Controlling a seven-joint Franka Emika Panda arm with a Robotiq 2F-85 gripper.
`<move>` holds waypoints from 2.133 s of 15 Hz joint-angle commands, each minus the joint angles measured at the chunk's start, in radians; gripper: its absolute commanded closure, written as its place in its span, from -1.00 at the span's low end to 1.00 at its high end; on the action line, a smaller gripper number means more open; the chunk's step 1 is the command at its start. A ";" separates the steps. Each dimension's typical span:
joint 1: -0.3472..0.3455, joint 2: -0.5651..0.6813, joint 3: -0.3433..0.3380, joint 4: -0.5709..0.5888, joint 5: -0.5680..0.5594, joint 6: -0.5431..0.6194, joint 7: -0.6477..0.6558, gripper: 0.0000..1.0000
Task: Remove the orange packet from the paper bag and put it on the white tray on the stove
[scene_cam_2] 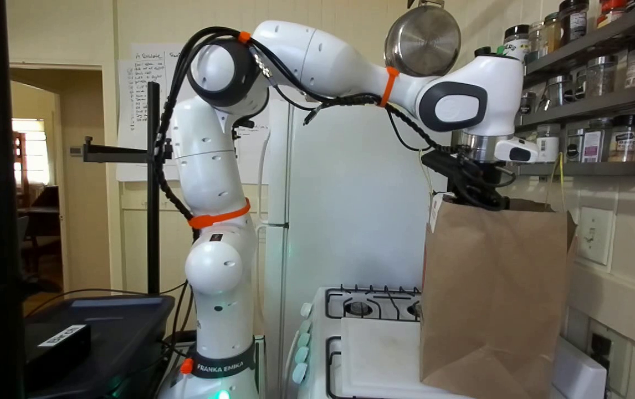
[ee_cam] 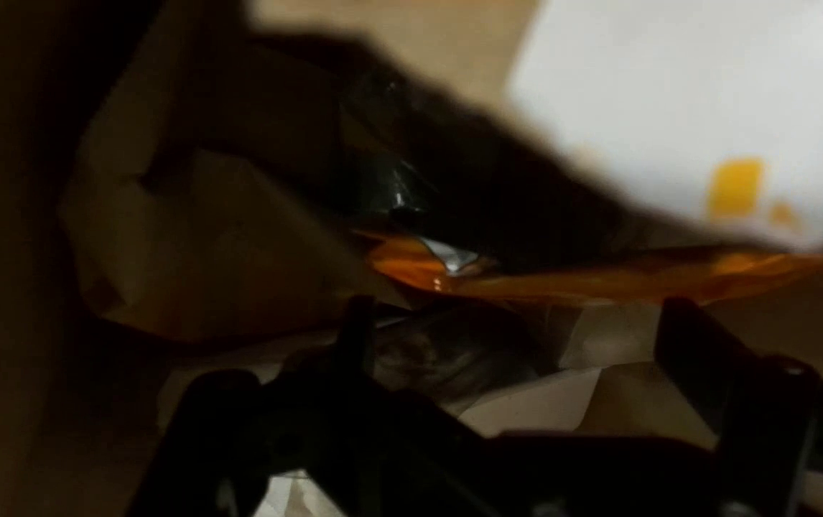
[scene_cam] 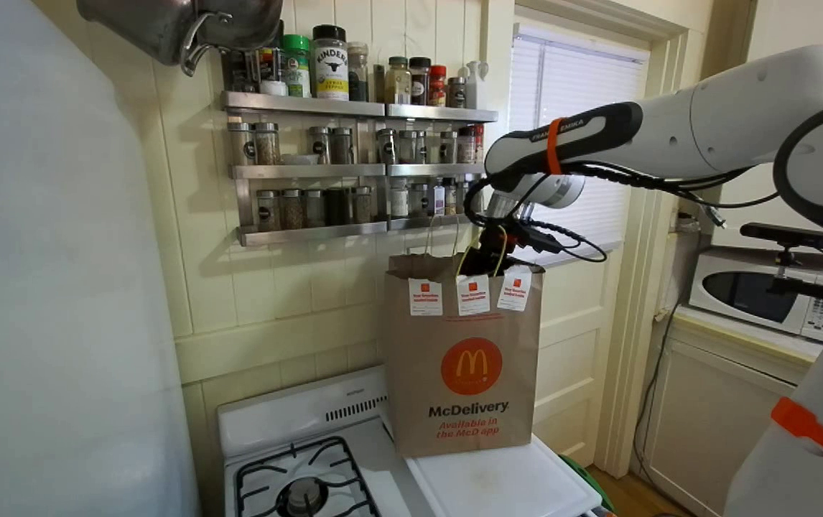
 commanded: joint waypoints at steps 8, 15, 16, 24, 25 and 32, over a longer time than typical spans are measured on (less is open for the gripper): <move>0.004 0.011 0.010 -0.054 0.016 -0.053 0.014 -1.00; 0.007 0.042 0.030 -0.080 -0.015 -0.038 0.010 -1.00; 0.007 0.047 0.032 -0.080 -0.020 -0.039 0.012 -1.00; 0.006 0.056 0.042 -0.082 -0.042 -0.040 0.016 -0.37; 0.005 0.056 0.043 -0.081 -0.044 -0.039 0.018 -0.23; 0.000 0.047 0.037 -0.060 -0.044 -0.047 0.018 0.87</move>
